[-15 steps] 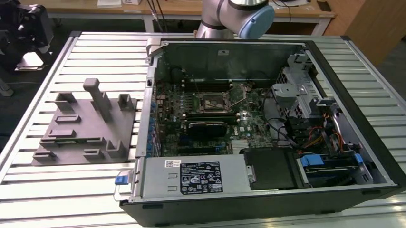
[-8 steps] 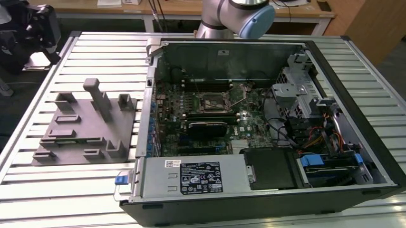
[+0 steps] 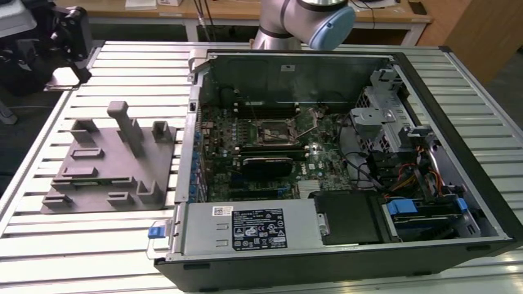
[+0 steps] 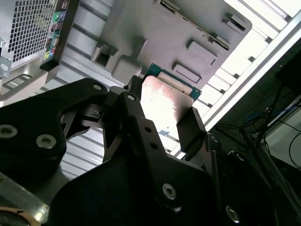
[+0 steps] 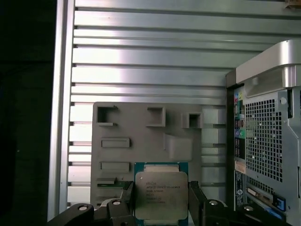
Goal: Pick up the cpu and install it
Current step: 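Pick up the cpu and move it towards the insertion slot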
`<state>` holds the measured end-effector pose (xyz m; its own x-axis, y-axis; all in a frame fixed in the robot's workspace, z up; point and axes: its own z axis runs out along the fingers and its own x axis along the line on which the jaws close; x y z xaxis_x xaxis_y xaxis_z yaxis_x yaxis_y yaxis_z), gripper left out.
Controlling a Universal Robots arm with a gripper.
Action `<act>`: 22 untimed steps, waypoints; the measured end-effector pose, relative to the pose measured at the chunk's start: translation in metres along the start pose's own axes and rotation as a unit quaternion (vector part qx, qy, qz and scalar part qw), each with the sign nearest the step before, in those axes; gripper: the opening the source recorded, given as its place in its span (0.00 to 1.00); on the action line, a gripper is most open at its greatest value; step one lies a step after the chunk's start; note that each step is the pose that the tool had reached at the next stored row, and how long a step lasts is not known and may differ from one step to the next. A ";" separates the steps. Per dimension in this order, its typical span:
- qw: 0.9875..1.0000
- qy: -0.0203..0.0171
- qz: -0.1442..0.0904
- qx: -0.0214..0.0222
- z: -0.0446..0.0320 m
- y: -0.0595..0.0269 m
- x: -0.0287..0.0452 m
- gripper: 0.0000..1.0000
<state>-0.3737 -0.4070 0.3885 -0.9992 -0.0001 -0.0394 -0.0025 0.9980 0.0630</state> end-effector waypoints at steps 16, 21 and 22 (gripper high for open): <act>1.000 0.000 0.000 0.000 0.0014 -0.0001 -0.0355 0.54; 1.000 0.000 0.000 0.000 0.0019 -0.0001 -0.0502 0.54; 1.000 0.000 0.000 0.000 0.0021 -0.0001 -0.0534 0.54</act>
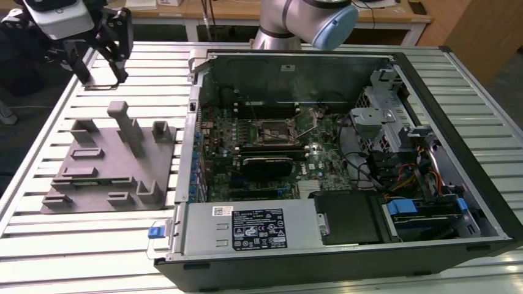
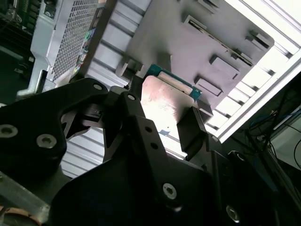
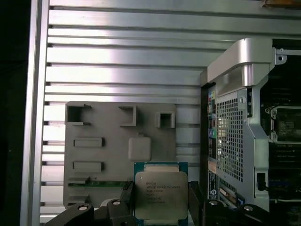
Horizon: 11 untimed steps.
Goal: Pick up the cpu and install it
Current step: 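Pick up the cpu and move it towards the insertion slot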
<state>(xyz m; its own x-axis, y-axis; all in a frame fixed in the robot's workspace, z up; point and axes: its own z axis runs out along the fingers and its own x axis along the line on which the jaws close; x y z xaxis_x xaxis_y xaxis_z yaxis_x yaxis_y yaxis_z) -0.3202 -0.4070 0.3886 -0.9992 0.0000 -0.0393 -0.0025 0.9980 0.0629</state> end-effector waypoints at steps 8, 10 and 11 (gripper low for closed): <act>1.000 0.000 0.000 0.000 0.0011 -0.0001 -0.0257 0.54; 1.000 0.000 0.000 0.000 0.0014 -0.0001 -0.0335 0.54; 1.000 0.000 0.000 0.000 0.0015 -0.0001 -0.0376 0.54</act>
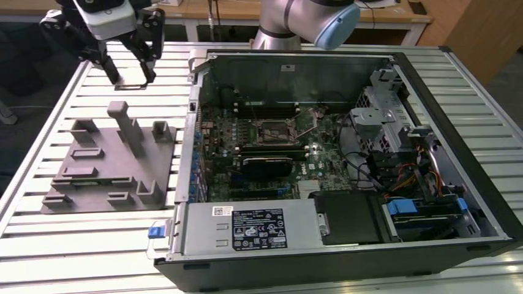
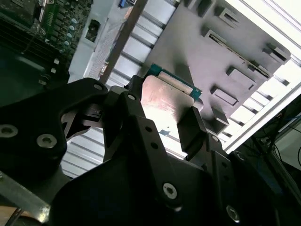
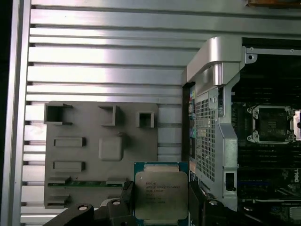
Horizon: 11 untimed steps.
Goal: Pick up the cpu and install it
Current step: 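Pick up the cpu and move it towards the insertion slot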
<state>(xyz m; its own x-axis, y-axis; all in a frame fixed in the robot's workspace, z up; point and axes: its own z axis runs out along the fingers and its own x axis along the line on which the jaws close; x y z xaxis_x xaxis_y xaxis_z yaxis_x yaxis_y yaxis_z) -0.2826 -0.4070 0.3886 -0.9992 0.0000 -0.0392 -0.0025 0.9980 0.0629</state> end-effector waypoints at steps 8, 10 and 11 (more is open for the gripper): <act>1.000 0.000 0.000 0.000 0.0012 -0.0001 -0.0305 0.54; 1.000 0.000 0.000 0.000 0.0015 -0.0001 -0.0378 0.54; 1.000 0.000 0.000 0.000 0.0017 -0.0001 -0.0417 0.54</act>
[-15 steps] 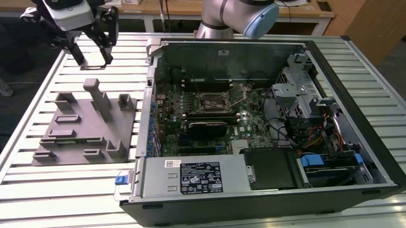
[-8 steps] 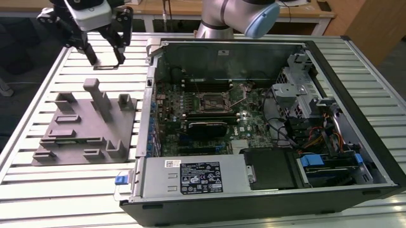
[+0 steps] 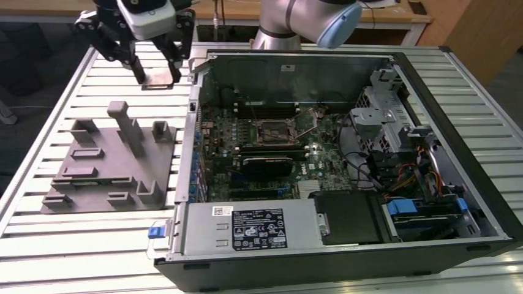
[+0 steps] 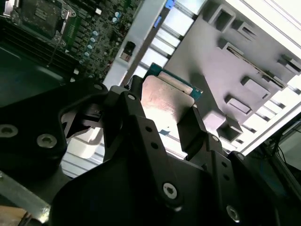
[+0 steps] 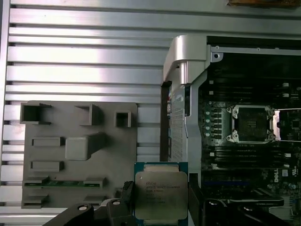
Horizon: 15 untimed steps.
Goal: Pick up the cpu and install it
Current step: 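Pick up the cpu and move it towards the insertion slot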
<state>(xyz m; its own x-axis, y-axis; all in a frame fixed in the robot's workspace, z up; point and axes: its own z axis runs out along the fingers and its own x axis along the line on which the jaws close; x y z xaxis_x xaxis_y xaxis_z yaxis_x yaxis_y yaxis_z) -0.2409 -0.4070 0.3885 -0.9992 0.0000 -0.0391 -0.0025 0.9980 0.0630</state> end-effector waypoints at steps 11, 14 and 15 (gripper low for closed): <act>1.000 0.000 0.000 0.000 0.0016 -0.0001 -0.0420 0.54; 1.000 0.000 0.000 0.000 0.0021 -0.0001 -0.0546 0.54; 1.000 0.000 0.000 0.000 0.0023 -0.0001 -0.0586 0.54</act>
<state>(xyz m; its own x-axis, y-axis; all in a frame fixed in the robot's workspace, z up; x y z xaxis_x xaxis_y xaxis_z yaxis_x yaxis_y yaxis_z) -0.1822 -0.4070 0.3885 -0.9993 0.0000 -0.0387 -0.0024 0.9980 0.0630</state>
